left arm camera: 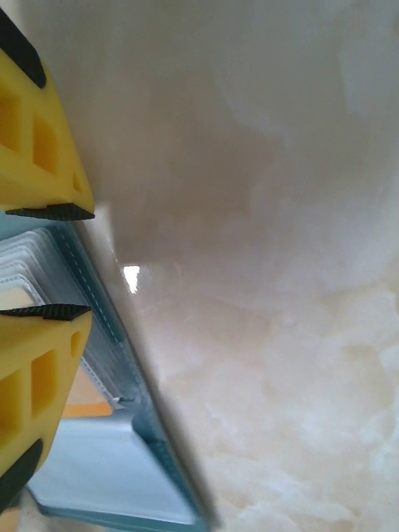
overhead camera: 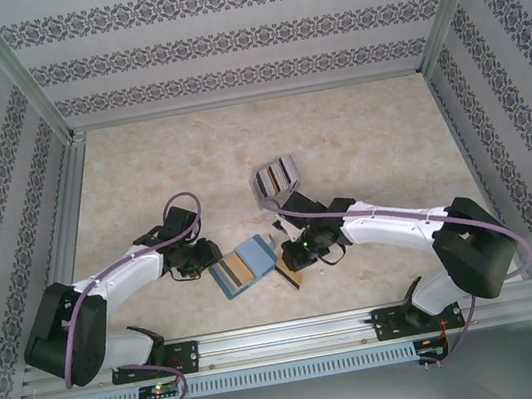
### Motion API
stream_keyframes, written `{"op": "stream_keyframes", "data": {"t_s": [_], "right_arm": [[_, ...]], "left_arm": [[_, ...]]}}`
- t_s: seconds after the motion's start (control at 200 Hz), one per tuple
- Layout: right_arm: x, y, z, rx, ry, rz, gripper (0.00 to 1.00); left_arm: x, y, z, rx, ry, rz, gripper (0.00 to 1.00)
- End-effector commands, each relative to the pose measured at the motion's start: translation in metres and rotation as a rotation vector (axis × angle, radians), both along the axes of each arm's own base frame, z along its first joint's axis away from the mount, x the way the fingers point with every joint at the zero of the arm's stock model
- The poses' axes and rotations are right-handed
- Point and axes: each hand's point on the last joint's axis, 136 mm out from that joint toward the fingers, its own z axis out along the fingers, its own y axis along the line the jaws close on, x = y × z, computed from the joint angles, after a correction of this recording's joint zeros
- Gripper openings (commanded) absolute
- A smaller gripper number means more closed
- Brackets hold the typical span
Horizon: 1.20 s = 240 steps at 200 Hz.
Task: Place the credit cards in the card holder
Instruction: Rotate the card holder at the center of the table.
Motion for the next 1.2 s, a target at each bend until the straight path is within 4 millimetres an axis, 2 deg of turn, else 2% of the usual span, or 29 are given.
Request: {"op": "stream_keyframes", "data": {"t_s": [0.0, 0.215, 0.405, 0.61, 0.665, 0.744, 0.989, 1.109, 1.194], "right_arm": [[0.036, 0.001, 0.003, -0.030, -0.111, -0.081, 0.00], [0.069, 0.027, 0.004, 0.091, -0.116, -0.100, 0.00], [0.096, 0.059, 0.010, 0.209, -0.071, -0.063, 0.00], [0.126, 0.090, 0.005, 0.212, -0.056, 0.013, 0.00], [0.136, 0.092, 0.005, 0.193, -0.069, 0.017, 0.00], [0.147, 0.092, 0.015, 0.185, -0.096, 0.020, 0.00], [0.172, 0.077, 0.069, 0.162, -0.242, 0.004, 0.00], [0.171, 0.062, 0.093, 0.188, -0.283, -0.038, 0.00], [0.161, 0.050, 0.105, 0.221, -0.284, -0.065, 0.00]], "left_arm": [[-0.014, 0.008, -0.003, 0.037, 0.024, -0.014, 0.35], [-0.021, 0.002, -0.012, -0.020, 0.036, 0.003, 0.36], [-0.025, -0.004, -0.015, -0.067, 0.041, 0.022, 0.36], [-0.030, -0.021, -0.017, -0.105, 0.049, 0.012, 0.36], [-0.031, -0.027, -0.017, -0.110, 0.046, 0.004, 0.36], [-0.033, -0.036, -0.019, -0.112, 0.047, 0.001, 0.36], [-0.036, -0.064, -0.019, -0.136, 0.038, -0.025, 0.35], [-0.036, -0.078, -0.017, -0.142, 0.035, -0.043, 0.34], [-0.037, -0.090, -0.016, -0.153, 0.029, -0.052, 0.28]]}}
